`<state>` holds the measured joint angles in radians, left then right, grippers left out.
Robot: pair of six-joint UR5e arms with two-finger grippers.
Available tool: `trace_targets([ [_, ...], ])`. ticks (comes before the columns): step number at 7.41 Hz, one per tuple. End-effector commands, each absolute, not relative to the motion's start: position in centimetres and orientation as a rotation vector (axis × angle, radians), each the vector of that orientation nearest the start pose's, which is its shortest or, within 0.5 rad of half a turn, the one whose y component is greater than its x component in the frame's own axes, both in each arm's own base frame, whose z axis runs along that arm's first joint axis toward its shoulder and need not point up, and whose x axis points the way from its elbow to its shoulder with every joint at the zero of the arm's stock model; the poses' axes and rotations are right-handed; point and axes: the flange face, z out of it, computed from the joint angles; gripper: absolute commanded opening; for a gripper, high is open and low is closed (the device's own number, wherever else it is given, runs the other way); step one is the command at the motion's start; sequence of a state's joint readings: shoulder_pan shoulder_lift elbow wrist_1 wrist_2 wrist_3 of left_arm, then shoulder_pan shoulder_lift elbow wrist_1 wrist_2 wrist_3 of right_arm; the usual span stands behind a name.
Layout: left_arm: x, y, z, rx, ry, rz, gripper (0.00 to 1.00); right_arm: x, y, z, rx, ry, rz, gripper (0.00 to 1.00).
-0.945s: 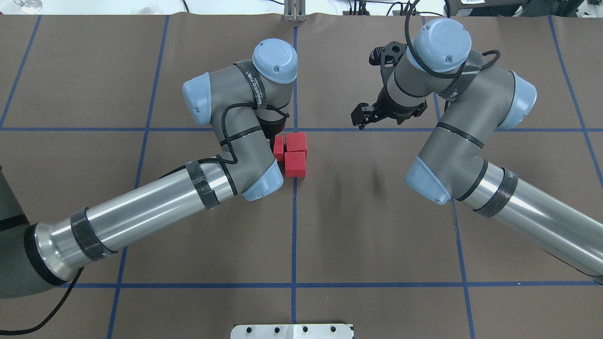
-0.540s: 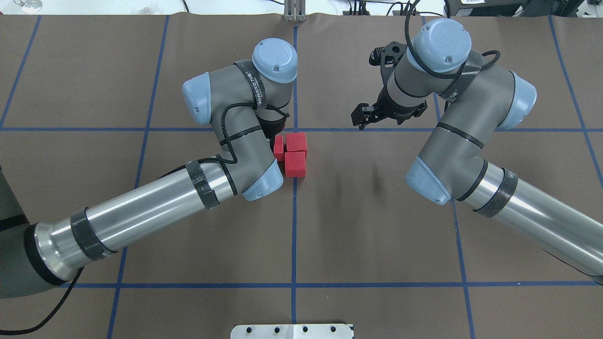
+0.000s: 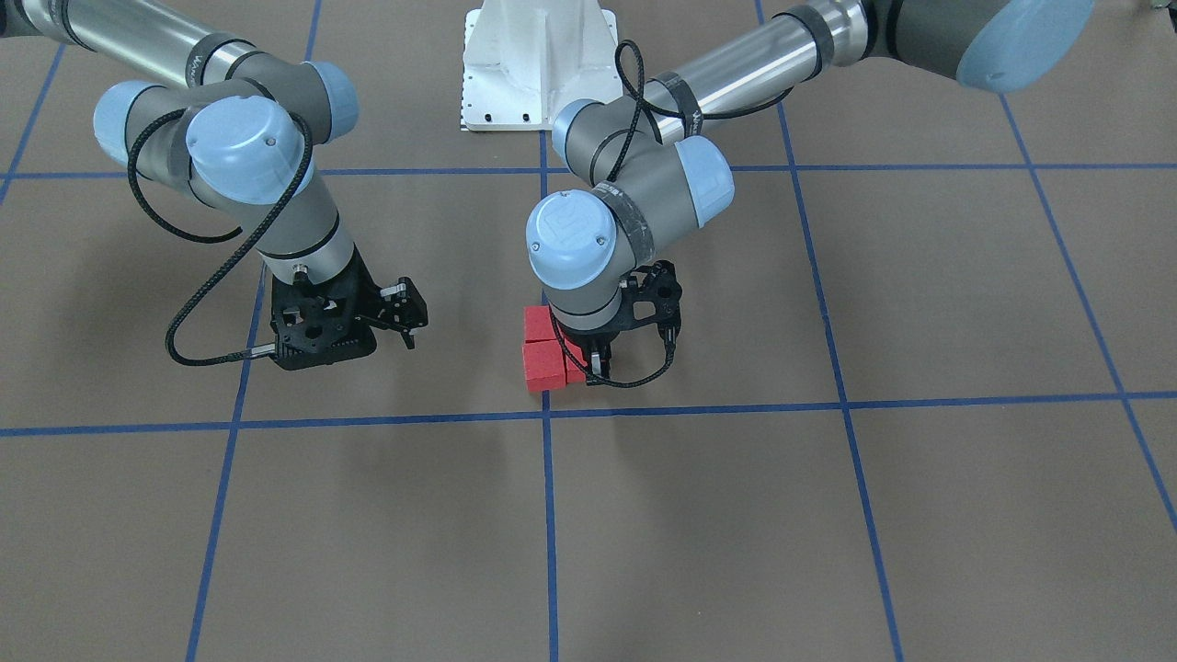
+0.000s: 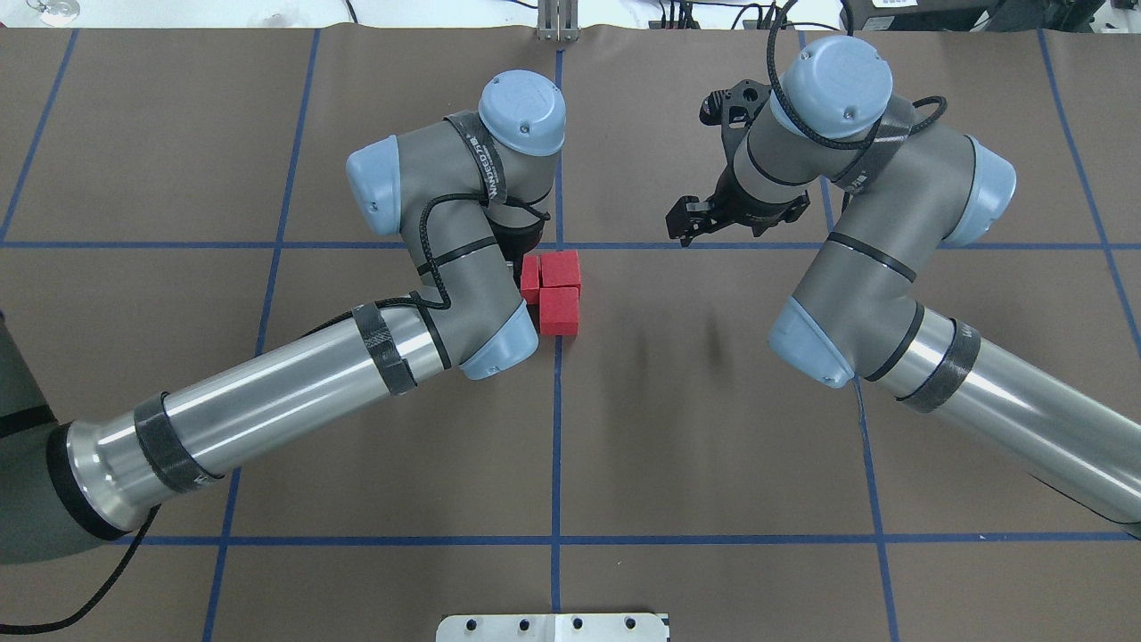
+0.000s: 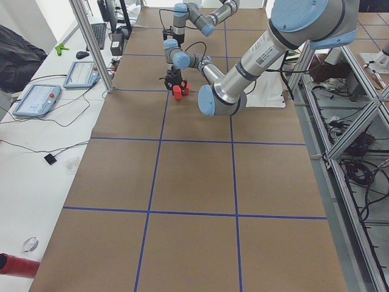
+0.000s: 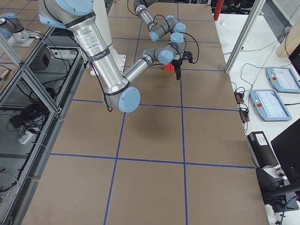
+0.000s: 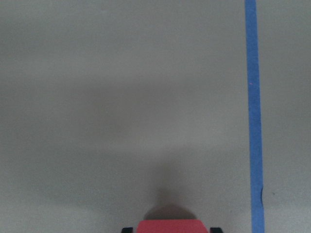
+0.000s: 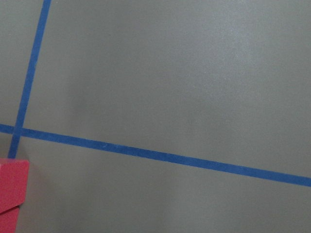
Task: Form red blocks into L shape at center
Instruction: 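Lower the red cube with the left gripper beside the farther placed cube and adjust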
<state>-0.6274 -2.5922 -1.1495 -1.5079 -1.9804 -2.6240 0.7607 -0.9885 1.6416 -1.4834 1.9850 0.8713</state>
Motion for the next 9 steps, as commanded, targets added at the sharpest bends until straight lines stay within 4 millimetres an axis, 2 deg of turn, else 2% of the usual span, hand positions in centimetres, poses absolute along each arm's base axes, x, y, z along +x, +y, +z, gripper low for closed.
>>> trace_targets([
  [1, 60.9, -55.6, 19.1, -0.554, 0.478, -1.498, 0.85, -42.9, -53.6, 27.9, 0.192, -0.807, -0.097, 0.99],
  [2, 60.9, -55.6, 19.1, -0.552, 0.481, -1.491, 0.99, -42.9, -53.6, 27.9, 0.192, -0.807, -0.097, 0.99],
  [5, 60.6, -55.7, 19.2, -0.544, 0.479, -1.495, 0.99, -43.0, -53.6, 27.7, 0.193, -0.809, -0.096, 0.99],
  [6, 59.8, -56.5, 19.5, -0.533, 0.479, -1.512, 0.99, -42.8, -53.8, 27.5, 0.197, -0.811, -0.094, 0.99],
  [7, 58.2, -58.1, 19.5, -0.508, 0.493, -1.539, 0.99, -42.0, -54.3, 27.2, 0.198, -0.819, -0.085, 0.99],
  [8, 56.2, -59.7, 19.5, -0.466, 0.525, -1.474, 0.99, -41.5, -54.4, 27.1, 0.203, -0.822, -0.079, 0.99],
  [9, 54.7, -60.0, 19.5, -0.392, 0.576, -1.342, 1.00, -41.1, -53.8, 26.2, 0.217, -0.837, -0.085, 0.99],
])
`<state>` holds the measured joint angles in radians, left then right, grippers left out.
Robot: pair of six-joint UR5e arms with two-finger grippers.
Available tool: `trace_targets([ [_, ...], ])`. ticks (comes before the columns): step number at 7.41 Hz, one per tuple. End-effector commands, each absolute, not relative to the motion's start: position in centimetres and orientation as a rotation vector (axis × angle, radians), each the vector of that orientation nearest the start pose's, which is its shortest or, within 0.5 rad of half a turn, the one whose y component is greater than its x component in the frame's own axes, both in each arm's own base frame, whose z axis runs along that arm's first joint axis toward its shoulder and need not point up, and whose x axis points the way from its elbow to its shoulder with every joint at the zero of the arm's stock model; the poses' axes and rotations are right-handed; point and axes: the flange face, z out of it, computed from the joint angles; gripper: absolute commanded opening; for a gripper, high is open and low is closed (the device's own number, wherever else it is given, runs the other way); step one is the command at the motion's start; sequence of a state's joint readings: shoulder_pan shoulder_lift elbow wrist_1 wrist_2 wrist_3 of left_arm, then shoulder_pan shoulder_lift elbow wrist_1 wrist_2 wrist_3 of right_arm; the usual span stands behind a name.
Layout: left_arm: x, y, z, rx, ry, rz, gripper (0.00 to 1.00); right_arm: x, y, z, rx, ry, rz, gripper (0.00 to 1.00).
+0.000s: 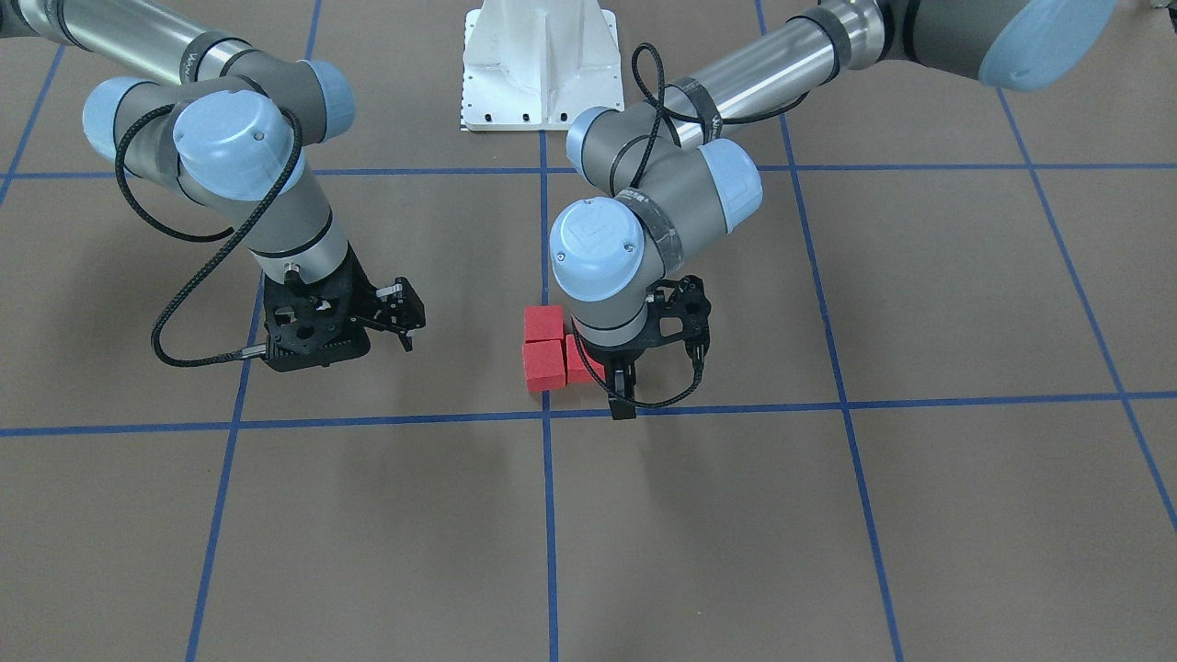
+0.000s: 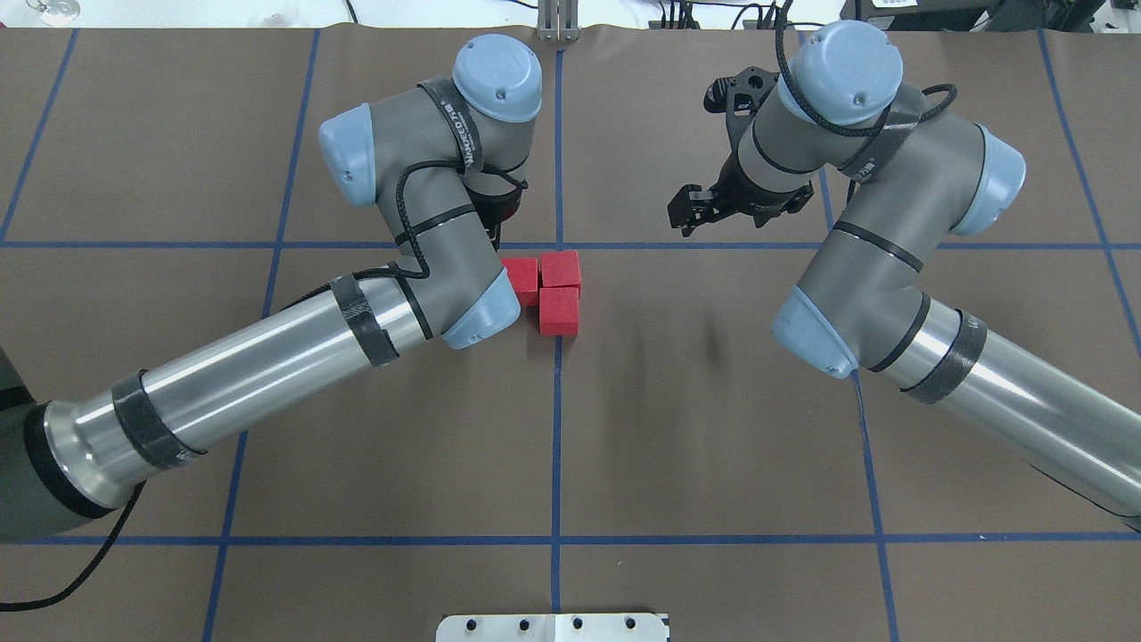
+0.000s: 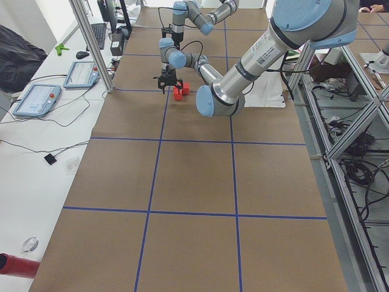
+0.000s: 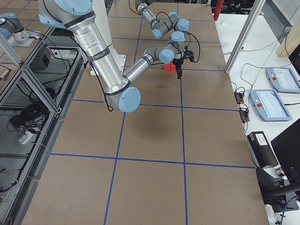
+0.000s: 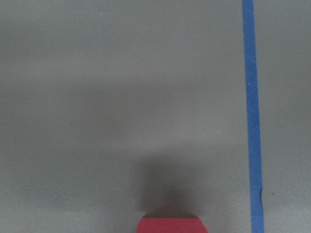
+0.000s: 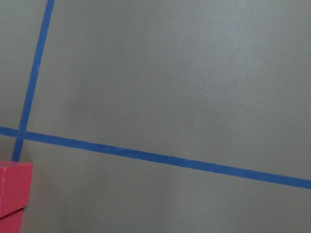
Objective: Form red blocks into L shape at center
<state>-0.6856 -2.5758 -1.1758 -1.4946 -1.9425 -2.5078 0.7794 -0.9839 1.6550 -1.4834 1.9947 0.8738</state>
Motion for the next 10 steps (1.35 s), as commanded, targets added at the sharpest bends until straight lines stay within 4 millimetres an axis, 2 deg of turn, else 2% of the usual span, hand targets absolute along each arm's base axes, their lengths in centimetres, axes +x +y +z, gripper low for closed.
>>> trace_targets([
  [1, 52.3, -61.4, 20.4, -0.325, 0.601, -1.246, 0.99, -40.5, -53.6, 26.7, 0.222, -0.831, -0.076, 0.99],
  [2, 50.3, -62.6, 21.6, -0.276, 0.610, -1.154, 1.00, -40.0, -54.1, 27.3, 0.219, -0.819, -0.058, 0.99],
  [3, 48.5, -63.2, 23.1, -0.221, 0.620, -1.038, 0.99, -36.5, -56.1, 29.3, 0.218, -0.795, -0.007, 0.99],
  [4, 46.3, -63.8, 24.8, -0.163, 0.638, -0.920, 1.00, -35.1, -57.4, 30.8, 0.210, -0.772, 0.022, 0.99],
  [5, 43.8, -64.4, 27.7, -0.113, 0.649, -0.823, 0.99, -33.2, -59.3, 32.1, 0.215, -0.744, 0.024, 0.99],
  [6, 40.5, -64.5, 31.8, -0.052, 0.661, -0.712, 0.99, -31.0, -61.6, 34.2, 0.229, -0.704, -0.012, 0.99],
  [7, 37.0, -63.8, 36.5, 0.005, 0.661, -0.607, 1.00, -28.3, -63.4, 35.9, 0.222, -0.693, -0.033, 0.99],
  [9, 28.8, -61.5, 43.9, 0.078, 0.652, -0.396, 1.00, -20.4, -64.7, 40.4, 0.168, -0.714, 0.030, 0.99],
  [10, 22.6, -61.5, 46.4, 0.070, 0.684, -0.282, 1.00, -16.3, -64.7, 43.0, 0.175, -0.709, -0.016, 0.99],
])
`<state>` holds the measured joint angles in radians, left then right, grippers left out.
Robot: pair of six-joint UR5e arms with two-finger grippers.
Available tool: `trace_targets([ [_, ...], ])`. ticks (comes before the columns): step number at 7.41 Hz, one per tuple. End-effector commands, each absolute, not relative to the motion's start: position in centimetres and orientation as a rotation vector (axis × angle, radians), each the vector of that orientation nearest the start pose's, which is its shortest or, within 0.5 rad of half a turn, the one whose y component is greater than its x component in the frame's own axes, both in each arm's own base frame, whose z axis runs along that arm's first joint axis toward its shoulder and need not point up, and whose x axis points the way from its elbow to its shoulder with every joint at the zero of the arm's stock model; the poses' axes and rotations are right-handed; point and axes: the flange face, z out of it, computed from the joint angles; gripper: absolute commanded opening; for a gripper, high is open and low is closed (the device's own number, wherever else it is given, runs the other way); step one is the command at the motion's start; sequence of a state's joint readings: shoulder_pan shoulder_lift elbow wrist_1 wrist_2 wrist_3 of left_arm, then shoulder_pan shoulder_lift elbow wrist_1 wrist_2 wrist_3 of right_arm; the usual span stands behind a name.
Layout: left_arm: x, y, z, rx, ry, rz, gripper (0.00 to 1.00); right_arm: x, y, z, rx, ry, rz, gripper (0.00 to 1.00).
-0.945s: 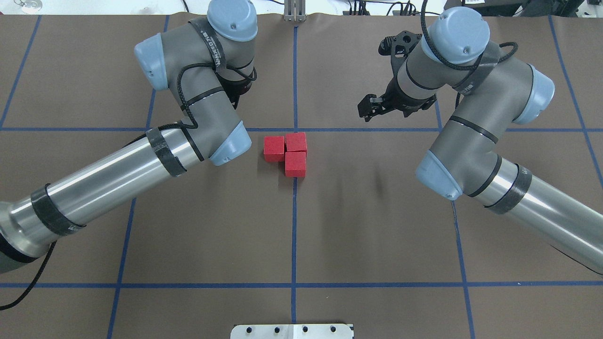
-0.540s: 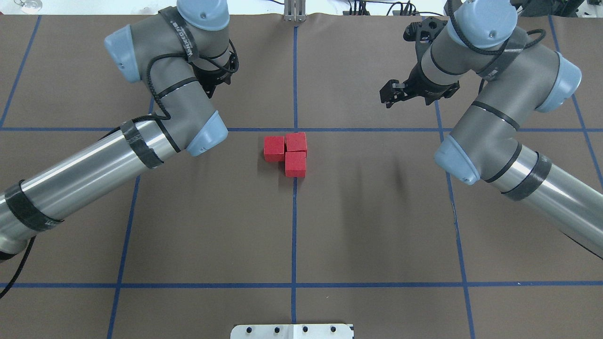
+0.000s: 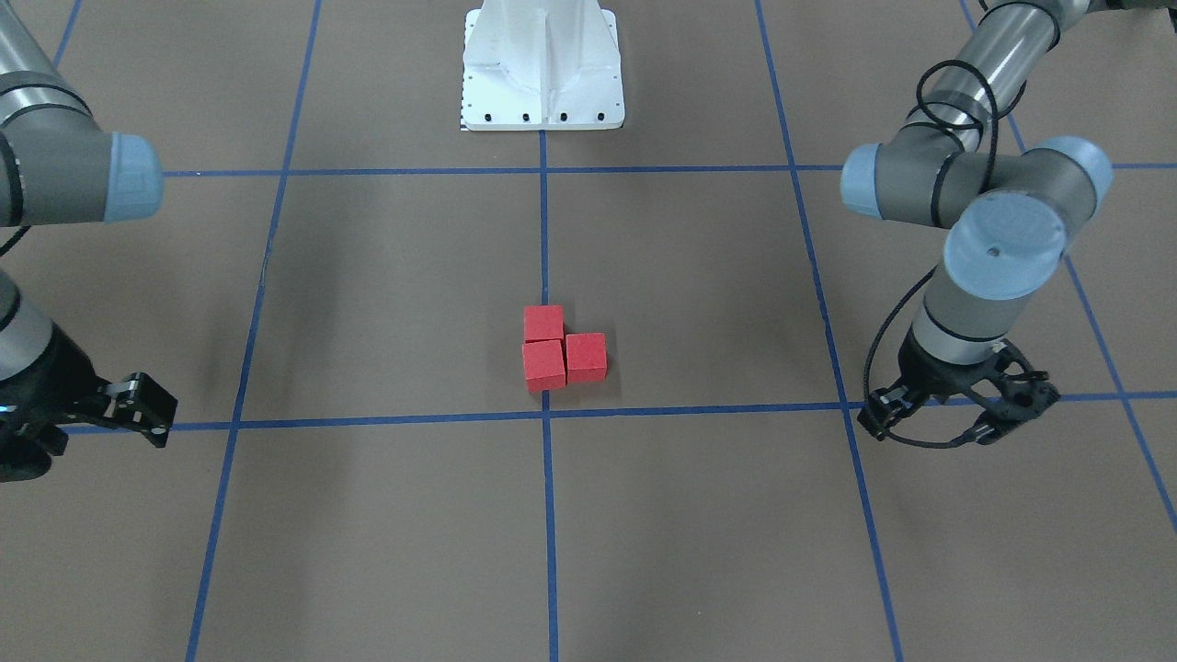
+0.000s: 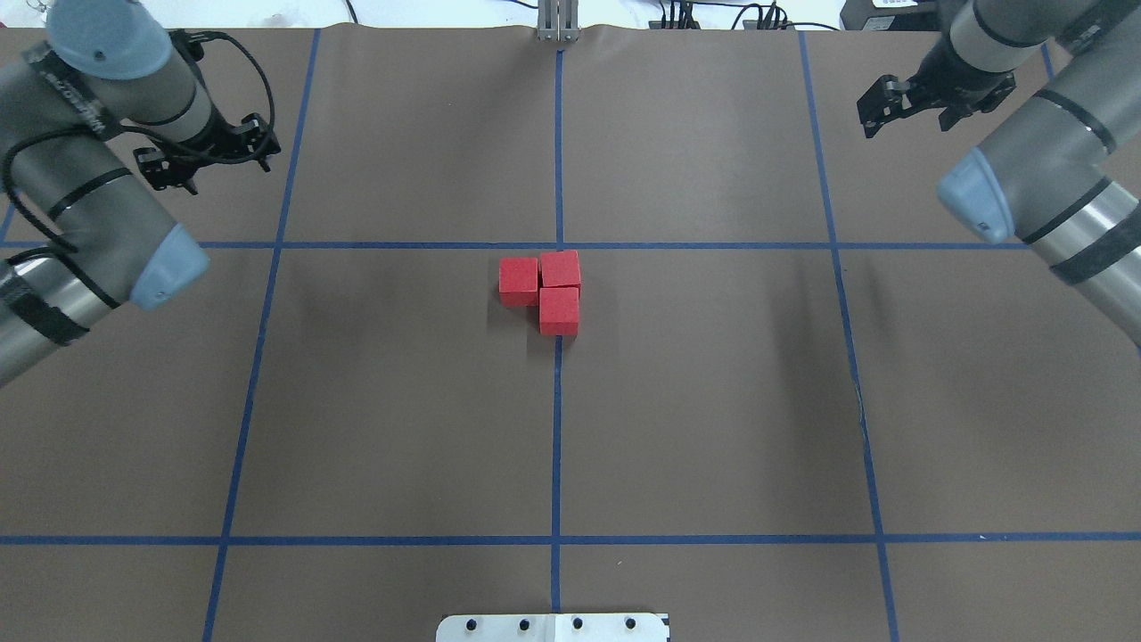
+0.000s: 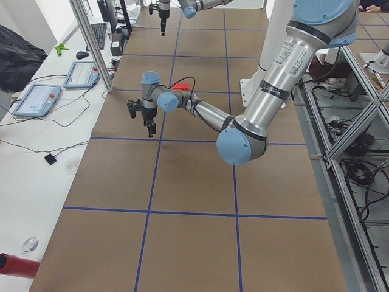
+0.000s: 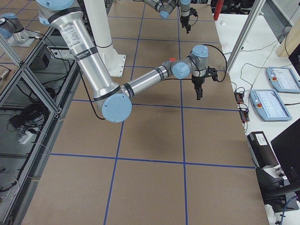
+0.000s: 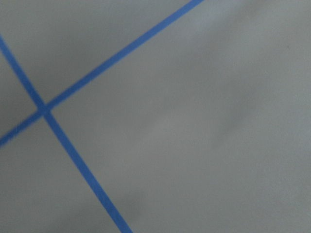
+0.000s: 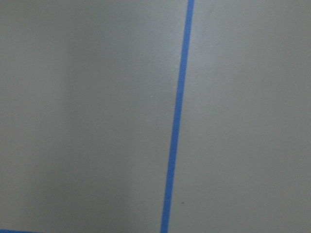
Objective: Form red blocks into L shape at center
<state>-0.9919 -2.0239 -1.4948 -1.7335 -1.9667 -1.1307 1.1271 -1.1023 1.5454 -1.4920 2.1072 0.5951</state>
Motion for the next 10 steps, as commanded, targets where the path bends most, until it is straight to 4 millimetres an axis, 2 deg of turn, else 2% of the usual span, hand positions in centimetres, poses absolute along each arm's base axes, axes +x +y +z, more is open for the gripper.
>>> trace_targets([
  [1, 17.0, -61.1, 50.0, 0.079, 0.683, -0.182, 1.00, -12.2, -64.1, 46.2, 0.180, -0.698, -0.062, 0.99],
  [2, 12.5, -60.5, 53.0, 0.112, 0.654, -0.089, 0.99, -9.1, -62.9, 49.3, 0.176, -0.692, -0.101, 0.99],
  [3, 9.0, -59.3, 55.5, 0.120, 0.648, -0.033, 1.00, -5.7, -61.7, 52.0, 0.161, -0.700, -0.088, 0.99],
  [4, 5.7, -57.4, 58.5, 0.125, 0.649, 0.035, 1.00, -3.4, -60.3, 54.1, 0.145, -0.730, -0.079, 0.99],
  [5, 2.2, -55.9, 60.4, 0.160, 0.626, 0.133, 1.00, -1.9, -59.4, 55.1, 0.138, -0.763, -0.083, 0.99],
  [6, -1.9, -53.8, 63.0, 0.154, 0.619, 0.121, 1.00, -1.2, -58.4, 55.3, 0.135, -0.779, -0.074, 0.99],
  [7, -4.5, -53.2, 63.2, 0.159, 0.655, 0.071, 1.00, -1.1, -56.5, 56.5, 0.124, -0.780, -0.076, 0.99],
  [8, -5.0, -51.6, 64.2, 0.142, 0.686, 0.056, 1.00, -0.6, -55.9, 57.2, 0.115, -0.782, -0.062, 0.99],
  [9, -5.0, -49.2, 66.5, 0.149, 0.687, 0.067, 1.00, 1.7, -54.9, 58.8, 0.091, -0.781, -0.009, 0.99],
  [10, -5.2, -47.6, 67.9, 0.174, 0.688, 0.075, 1.00, 2.5, -53.5, 60.2, 0.059, -0.813, 0.017, 0.99],
])
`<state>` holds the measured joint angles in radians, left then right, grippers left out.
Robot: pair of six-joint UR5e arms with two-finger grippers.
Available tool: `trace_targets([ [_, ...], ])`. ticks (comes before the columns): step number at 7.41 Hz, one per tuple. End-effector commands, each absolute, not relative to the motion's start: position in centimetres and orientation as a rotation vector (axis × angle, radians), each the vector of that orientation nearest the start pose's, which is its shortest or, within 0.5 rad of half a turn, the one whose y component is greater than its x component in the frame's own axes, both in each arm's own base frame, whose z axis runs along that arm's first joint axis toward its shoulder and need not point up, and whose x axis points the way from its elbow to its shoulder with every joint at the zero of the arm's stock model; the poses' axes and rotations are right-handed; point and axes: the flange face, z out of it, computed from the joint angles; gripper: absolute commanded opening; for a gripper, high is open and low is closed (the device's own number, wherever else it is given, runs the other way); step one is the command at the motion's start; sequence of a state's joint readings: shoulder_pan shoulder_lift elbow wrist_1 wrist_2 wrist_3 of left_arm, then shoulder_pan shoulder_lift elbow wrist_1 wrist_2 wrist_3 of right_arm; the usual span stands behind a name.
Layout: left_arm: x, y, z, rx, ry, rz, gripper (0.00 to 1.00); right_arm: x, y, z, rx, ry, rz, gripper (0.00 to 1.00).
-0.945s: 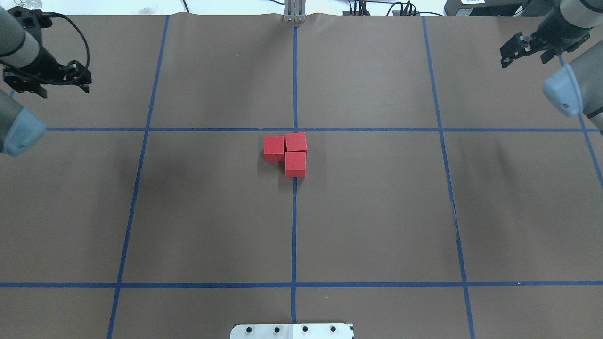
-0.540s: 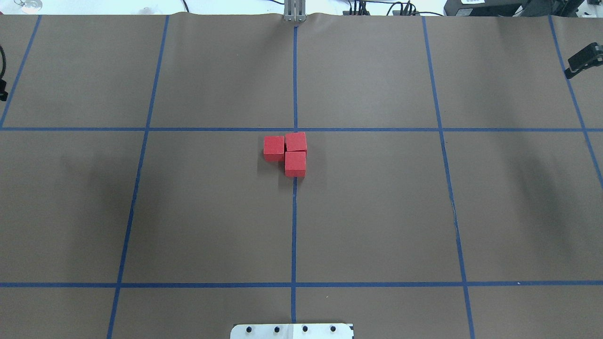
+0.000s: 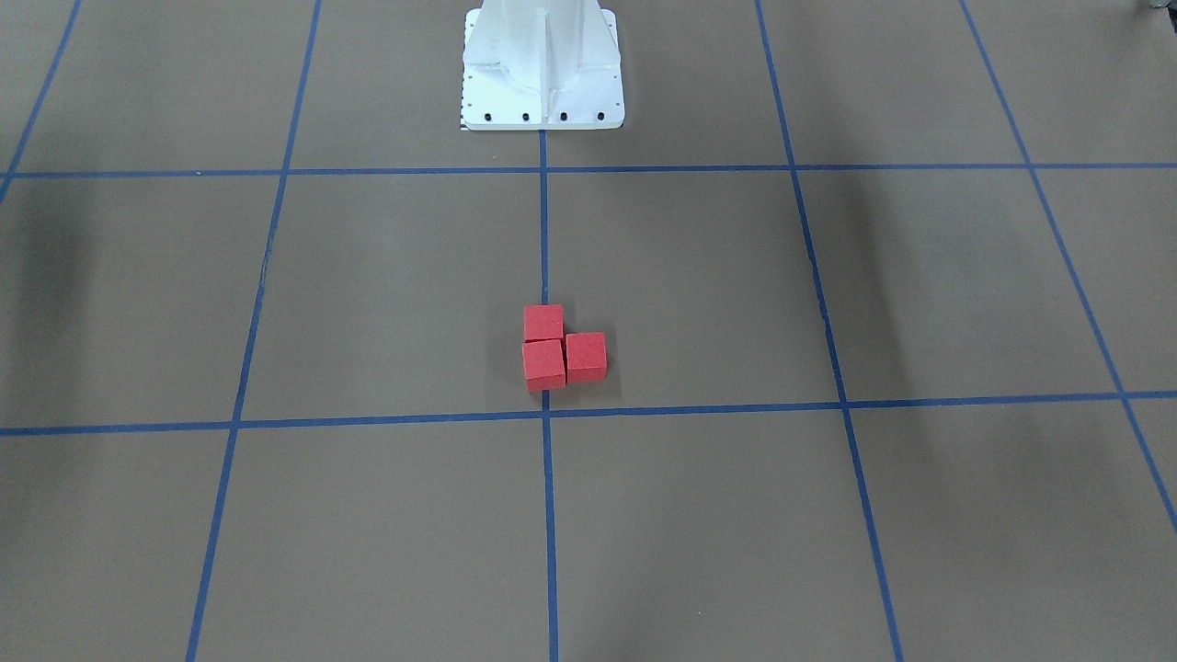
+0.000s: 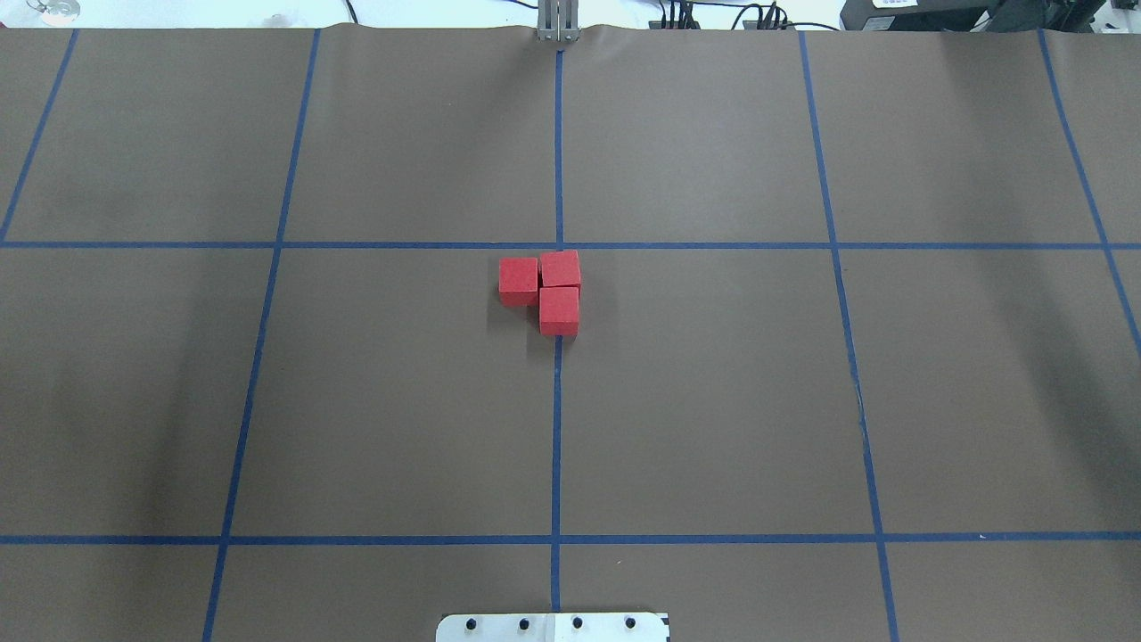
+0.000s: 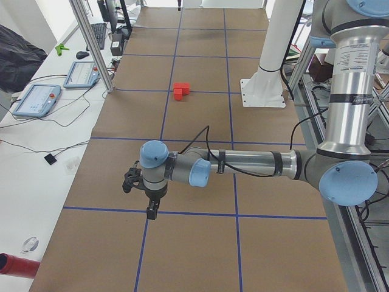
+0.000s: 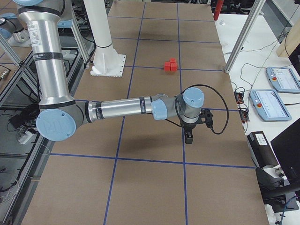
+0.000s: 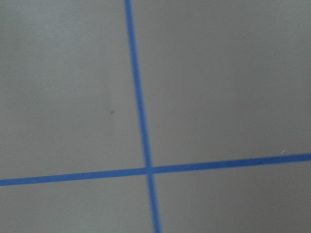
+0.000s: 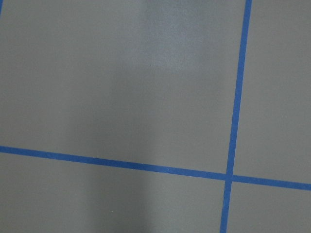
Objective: Form red blocks into L shape at center
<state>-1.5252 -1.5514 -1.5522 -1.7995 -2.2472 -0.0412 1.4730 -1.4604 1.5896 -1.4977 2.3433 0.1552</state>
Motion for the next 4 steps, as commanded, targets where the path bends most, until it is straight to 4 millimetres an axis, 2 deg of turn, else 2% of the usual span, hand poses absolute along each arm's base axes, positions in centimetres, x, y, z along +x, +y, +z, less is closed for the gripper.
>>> trace_targets([
  [1, -5.2, -47.1, 67.1, 0.185, 0.698, 0.070, 1.00, 2.6, -52.9, 60.3, 0.030, -0.852, 0.033, 0.99],
  [2, -5.0, -47.0, 66.2, 0.158, 0.733, 0.063, 1.00, 2.5, -53.0, 60.2, 0.009, -0.861, 0.040, 0.99],
  [4, -4.9, -46.7, 62.5, 0.108, 0.739, 0.046, 1.00, 2.5, -52.9, 60.2, 0.006, -0.861, 0.043, 0.99],
])
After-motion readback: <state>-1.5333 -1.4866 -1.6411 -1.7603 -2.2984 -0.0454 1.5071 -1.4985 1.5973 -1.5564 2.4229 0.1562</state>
